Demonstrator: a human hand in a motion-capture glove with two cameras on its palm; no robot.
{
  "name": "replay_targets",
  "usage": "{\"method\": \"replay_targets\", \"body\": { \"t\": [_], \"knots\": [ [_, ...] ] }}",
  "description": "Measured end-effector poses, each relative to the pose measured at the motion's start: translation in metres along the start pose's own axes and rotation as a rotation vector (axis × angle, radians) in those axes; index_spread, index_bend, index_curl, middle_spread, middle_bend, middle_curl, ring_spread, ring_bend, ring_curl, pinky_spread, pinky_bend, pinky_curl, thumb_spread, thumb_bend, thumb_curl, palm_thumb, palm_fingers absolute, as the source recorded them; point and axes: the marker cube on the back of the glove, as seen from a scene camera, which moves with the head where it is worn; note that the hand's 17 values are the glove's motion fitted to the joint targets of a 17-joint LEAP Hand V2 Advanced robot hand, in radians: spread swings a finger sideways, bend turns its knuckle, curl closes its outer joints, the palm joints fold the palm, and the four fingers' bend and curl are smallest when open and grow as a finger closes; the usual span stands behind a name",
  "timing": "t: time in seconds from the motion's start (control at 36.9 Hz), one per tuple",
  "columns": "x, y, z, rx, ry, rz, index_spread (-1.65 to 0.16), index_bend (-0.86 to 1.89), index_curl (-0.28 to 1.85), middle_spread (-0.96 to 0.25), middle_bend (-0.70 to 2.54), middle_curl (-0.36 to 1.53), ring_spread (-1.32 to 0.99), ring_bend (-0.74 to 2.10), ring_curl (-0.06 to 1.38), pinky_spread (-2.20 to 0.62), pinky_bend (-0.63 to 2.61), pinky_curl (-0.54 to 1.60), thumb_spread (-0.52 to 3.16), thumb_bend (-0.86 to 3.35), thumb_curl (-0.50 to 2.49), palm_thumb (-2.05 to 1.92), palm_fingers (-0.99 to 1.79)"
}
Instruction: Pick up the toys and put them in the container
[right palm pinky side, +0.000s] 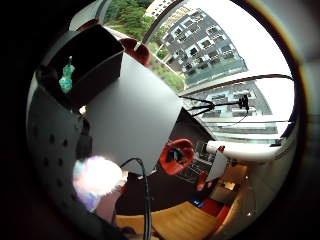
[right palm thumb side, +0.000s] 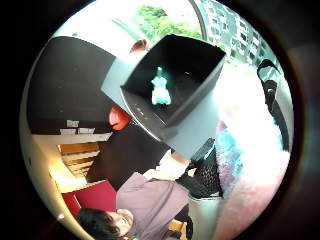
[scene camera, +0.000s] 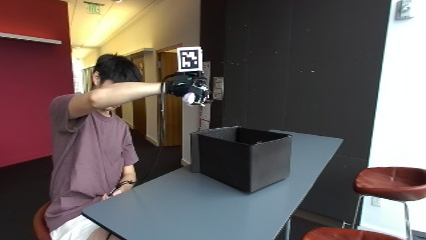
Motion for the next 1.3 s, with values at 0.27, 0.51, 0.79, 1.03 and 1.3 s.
{"method": "replay_targets", "body": {
  "t": [0.27,0.51,0.79,1.03,1.3],
  "knots": [
    [-0.092,-0.047,-0.007,0.061,0.014,-0.334,-0.25,0.99,0.94,-0.26,1.09,0.77,-0.40,1.32,0.71,-0.35,1.15,0.59,0.73,0.04,0.81,0.53,0.97],
    [-0.152,-0.093,0.014,0.046,0.021,-0.365,-0.24,0.99,0.99,-0.26,1.08,0.81,-0.39,1.34,0.72,-0.35,1.16,0.59,0.70,0.01,0.85,0.54,0.93],
    [-0.168,-0.120,0.047,-0.188,0.050,-0.140,-0.24,0.91,1.02,-0.27,0.89,0.79,-0.38,1.27,0.70,-0.30,1.05,0.56,0.79,-0.02,0.86,0.50,0.33],
    [-0.133,-0.119,0.065,-0.271,0.110,-0.231,-0.25,0.24,0.72,-0.10,0.21,0.53,-0.10,0.44,0.47,-0.04,1.20,0.53,1.08,-0.09,0.61,-0.02,-0.59],
    [-0.123,-0.116,0.060,-0.238,0.119,-0.196,-0.25,0.08,0.50,-0.04,0.06,0.39,0.02,0.20,0.36,0.06,1.04,0.45,1.17,-0.06,0.47,-0.07,-0.39]
  ]
}}
